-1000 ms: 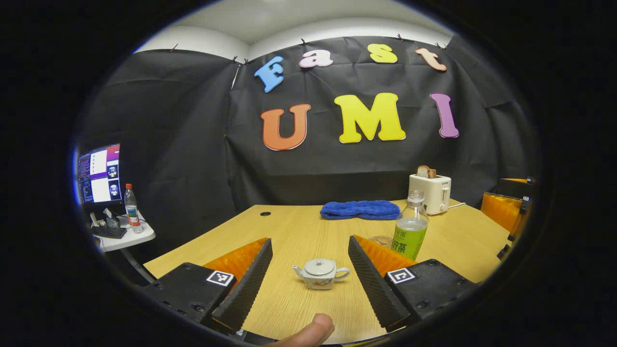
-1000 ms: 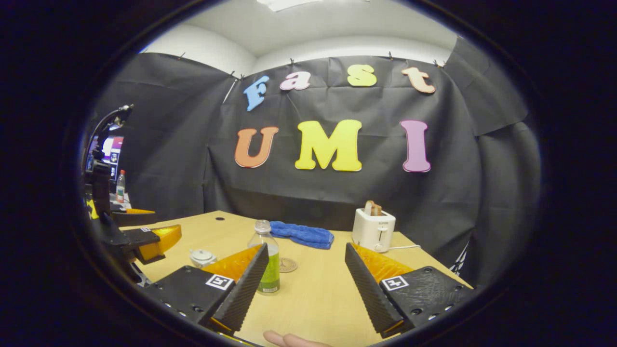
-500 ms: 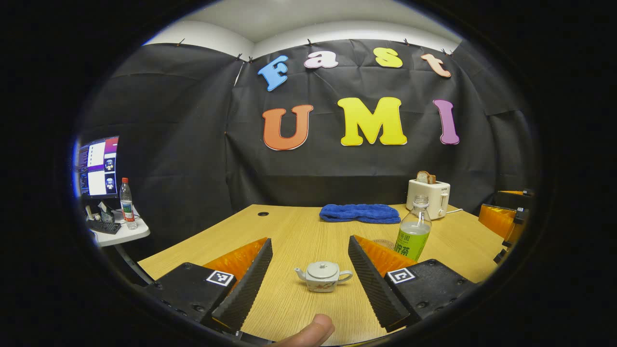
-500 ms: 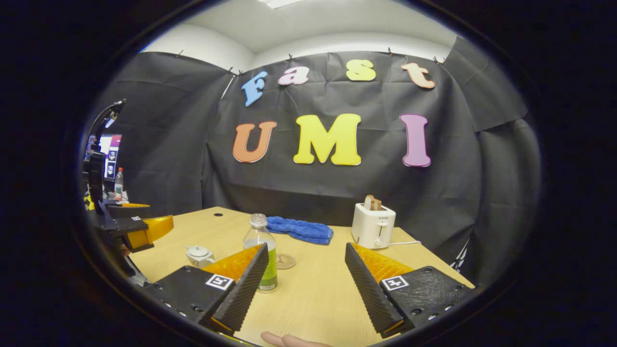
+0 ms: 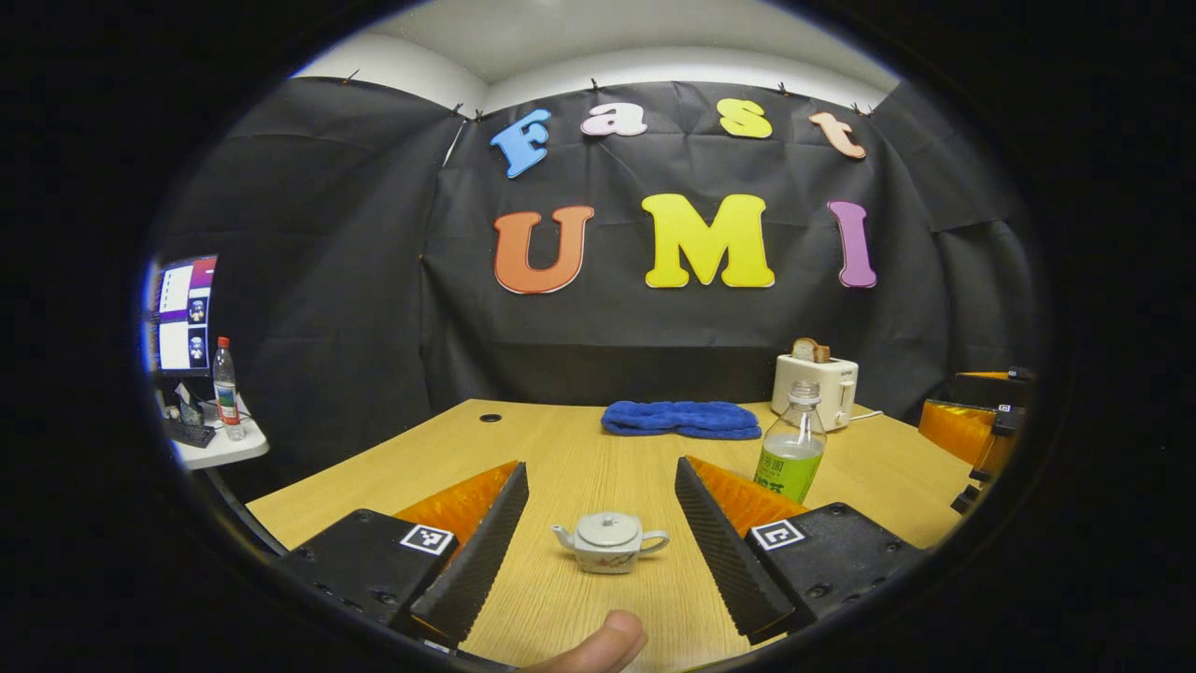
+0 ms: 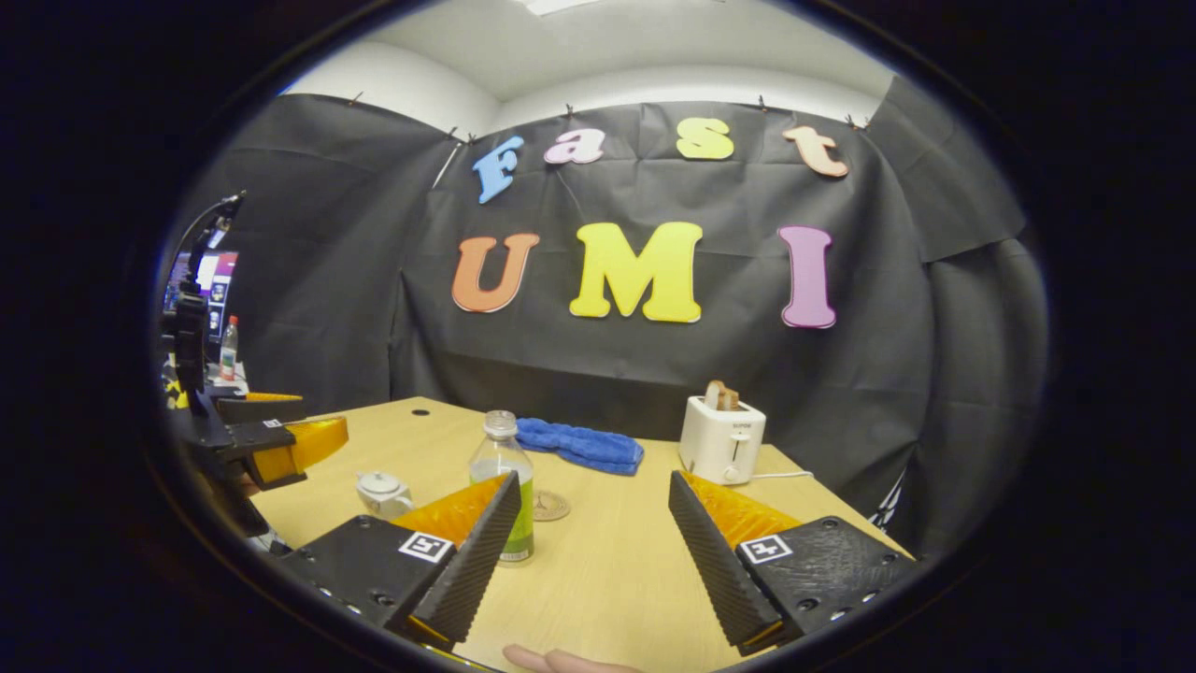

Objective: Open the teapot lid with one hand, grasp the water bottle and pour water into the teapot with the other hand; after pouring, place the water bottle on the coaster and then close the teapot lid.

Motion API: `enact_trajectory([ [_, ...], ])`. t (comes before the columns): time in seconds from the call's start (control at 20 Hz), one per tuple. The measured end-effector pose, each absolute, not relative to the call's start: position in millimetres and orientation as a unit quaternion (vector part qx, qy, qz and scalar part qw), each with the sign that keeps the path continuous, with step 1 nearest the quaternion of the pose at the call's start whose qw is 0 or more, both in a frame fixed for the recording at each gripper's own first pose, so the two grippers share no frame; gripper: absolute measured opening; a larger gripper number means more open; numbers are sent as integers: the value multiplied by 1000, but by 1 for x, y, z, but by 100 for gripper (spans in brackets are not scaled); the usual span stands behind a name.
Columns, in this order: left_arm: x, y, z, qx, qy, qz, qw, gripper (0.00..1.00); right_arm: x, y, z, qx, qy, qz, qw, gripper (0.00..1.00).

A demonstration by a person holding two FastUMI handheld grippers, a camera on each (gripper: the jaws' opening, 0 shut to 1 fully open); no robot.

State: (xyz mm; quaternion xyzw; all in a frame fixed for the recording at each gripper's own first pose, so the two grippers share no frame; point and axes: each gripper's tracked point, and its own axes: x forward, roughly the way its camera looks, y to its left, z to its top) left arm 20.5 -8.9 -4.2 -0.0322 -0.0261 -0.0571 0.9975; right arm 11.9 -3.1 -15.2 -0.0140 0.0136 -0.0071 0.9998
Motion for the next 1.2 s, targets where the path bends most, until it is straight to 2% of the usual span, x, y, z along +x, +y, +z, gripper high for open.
enact_trajectory([
  [0.25,64,-13,-30,-50,-5,-72,996,99,18,-9,-21,-19,19,-18,999,98],
  [0.3,69,-15,-35,-47,-1,-73,996,98,19,-12,-21,-22,19,-22,999,95],
  [0.5,89,-14,-58,-29,12,-69,997,92,24,-15,-28,-18,24,-25,999,95],
  [0.55,91,-16,-61,-29,14,-69,997,86,25,-15,-30,-17,28,-24,999,98],
  [0.7,94,-25,-66,-21,13,-88,996,76,29,-13,-38,-15,39,-23,999,95],
  [0.75,97,-27,-67,-16,12,-94,995,66,30,-13,-39,-15,41,-23,999,95],
  [0.95,104,-30,-80,-6,32,-106,994,43,29,-11,-39,-18,42,-22,999,95],
  [1.05,108,-28,-83,-3,38,-100,994,36,30,-13,-40,-19,42,-22,999,98],
  [1.1,109,-28,-84,-3,40,-102,994,33,31,-13,-40,-18,43,-23,999,95],
  [1.2,110,-26,-87,-2,48,-94,994,22,33,-15,-43,-17,46,-24,999,95],
])
